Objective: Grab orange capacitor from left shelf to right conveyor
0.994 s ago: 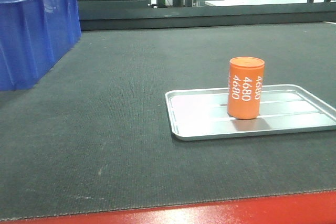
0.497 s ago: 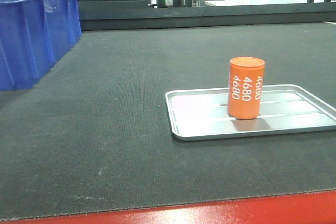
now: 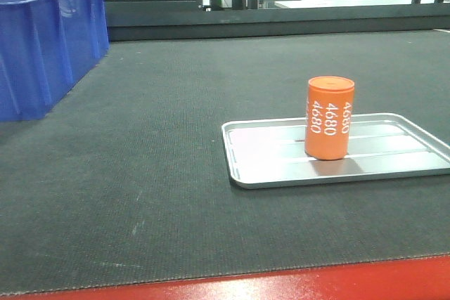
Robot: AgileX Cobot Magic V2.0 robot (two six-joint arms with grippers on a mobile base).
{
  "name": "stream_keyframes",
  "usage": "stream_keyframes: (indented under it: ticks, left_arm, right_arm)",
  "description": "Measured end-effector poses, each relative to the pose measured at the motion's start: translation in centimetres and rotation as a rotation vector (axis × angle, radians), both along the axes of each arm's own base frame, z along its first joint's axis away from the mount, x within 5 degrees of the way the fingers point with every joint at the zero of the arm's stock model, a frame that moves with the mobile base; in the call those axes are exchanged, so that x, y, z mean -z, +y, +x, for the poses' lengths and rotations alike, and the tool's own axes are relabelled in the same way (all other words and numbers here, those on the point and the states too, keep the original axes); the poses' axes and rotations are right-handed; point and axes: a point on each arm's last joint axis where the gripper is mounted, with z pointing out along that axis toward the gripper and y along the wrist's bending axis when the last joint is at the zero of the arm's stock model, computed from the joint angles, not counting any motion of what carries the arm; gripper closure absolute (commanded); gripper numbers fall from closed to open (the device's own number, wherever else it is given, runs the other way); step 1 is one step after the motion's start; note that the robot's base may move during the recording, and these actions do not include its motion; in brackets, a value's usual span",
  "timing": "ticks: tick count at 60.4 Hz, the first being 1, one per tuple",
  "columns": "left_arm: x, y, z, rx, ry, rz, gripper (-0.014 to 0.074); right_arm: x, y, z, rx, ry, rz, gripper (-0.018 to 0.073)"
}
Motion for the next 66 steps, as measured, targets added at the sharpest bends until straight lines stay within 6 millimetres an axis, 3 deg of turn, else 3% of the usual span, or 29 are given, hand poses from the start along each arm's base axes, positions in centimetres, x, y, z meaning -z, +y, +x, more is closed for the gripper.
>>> stream_keyframes:
  ticks: [66]
  left_arm:
    - [0.0, 0.0, 0.0, 0.0, 0.0, 0.0, 0.0722]
  right_arm:
    - [-1.0, 0.0, 0.0, -0.003, -0.113, -0.018, 0.0503]
